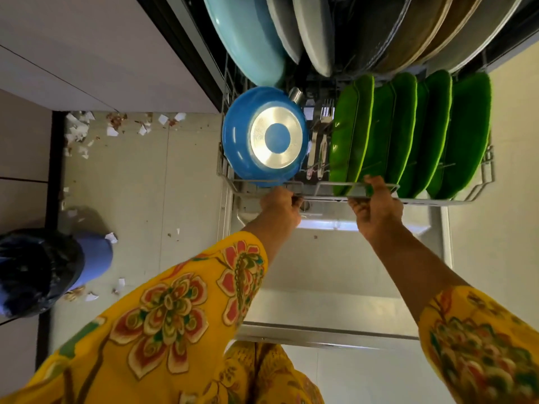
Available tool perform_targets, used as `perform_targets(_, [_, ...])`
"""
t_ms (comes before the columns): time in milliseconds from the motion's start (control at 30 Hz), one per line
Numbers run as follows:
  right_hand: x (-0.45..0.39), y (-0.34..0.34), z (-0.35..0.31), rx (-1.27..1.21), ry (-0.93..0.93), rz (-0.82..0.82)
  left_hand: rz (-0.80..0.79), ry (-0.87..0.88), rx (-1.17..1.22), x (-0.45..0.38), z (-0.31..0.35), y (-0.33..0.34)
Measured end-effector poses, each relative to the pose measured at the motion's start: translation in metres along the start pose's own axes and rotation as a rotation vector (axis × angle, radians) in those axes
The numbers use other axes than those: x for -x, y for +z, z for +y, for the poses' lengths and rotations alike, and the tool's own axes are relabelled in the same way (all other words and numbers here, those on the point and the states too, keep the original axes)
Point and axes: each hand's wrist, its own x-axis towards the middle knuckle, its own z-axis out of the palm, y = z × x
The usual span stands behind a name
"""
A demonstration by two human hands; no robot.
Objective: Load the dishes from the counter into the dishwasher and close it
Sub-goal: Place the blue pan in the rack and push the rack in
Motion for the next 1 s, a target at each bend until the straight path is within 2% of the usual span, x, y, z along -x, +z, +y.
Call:
perform_targets(367, [-0.052, 0.059, -0.020, 0.065, -0.054, -0.014, -0.059, 0.038, 0.031, -0.040, 0.047, 0.055])
perform_targets(600, [-0.085, 0.094, -0.043, 0.007, -0.106, -0.154, -0.133, 0.112, 0.032, -0.064, 0.077, 0.090])
perform_targets(733, [-0.106, 0.118, -0.058, 0.045, -0.117, -0.177, -0.237, 0.196, 0.106, -0.069, 0.095, 0.113])
perform_targets(867, [-0.118, 0.139, -0.079, -0.011, -0.088, -0.290, -0.389, 0.301, 0.206, -0.063, 0.111, 0.133])
perform_targets(1000, [-0.129, 0.151, -0.089, 0.027, -0.081, -0.332, -0.496, 0.295, 0.291, -0.065, 0.125, 0.146])
